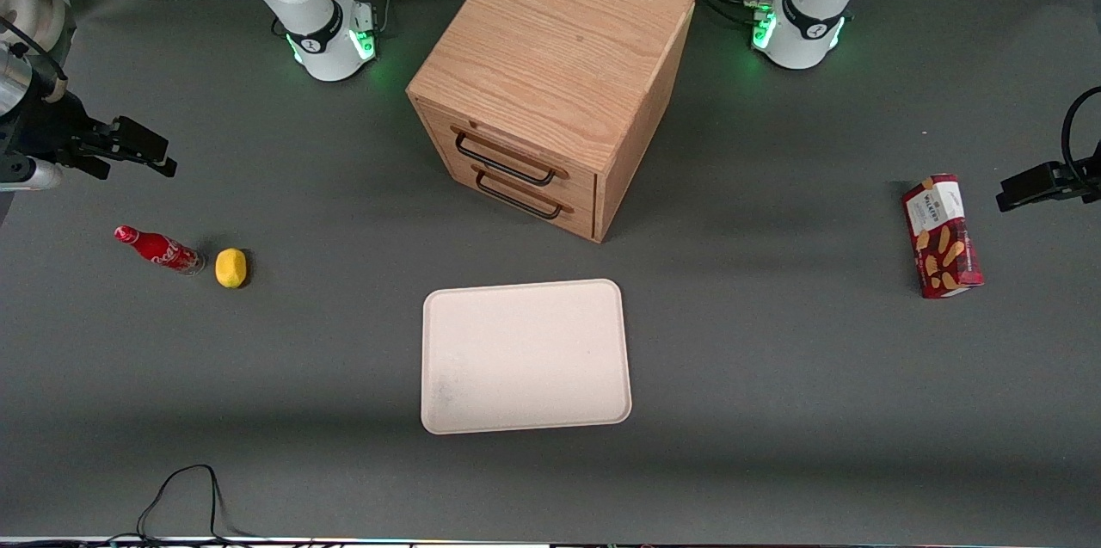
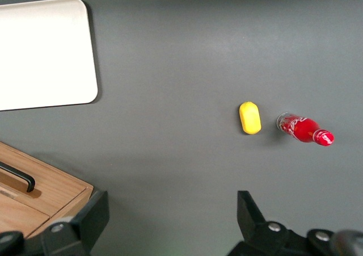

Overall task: Place coke bottle on tray
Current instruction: 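Move the right gripper down toward the red Coca-Cola bottle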

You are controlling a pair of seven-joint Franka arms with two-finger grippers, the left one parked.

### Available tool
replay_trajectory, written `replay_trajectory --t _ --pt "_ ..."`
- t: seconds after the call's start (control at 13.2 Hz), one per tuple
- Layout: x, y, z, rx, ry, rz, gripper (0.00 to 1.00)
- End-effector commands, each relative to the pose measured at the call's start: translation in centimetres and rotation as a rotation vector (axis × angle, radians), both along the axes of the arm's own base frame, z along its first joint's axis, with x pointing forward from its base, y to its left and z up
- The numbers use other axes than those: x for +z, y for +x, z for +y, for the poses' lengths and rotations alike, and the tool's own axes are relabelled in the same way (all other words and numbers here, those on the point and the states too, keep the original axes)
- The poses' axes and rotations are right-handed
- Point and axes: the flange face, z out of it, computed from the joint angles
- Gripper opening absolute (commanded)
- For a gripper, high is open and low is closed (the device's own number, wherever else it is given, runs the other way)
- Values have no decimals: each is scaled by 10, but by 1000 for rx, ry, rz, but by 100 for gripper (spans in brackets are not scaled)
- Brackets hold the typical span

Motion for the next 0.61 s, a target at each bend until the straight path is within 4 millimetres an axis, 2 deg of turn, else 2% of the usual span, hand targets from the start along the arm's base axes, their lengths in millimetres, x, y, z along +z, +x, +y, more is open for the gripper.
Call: replay_trajectory --t 0.0,0.23,0.3,0.38,0.53 --pt "8 0 1 -23 -18 28 100" --pt "6 1 -3 -15 -19 34 100" --pt "5 0 -10 -21 -19 37 100" --pt "5 0 -23 2 -16 38 100" --pt "-9 2 -64 62 -7 58 100"
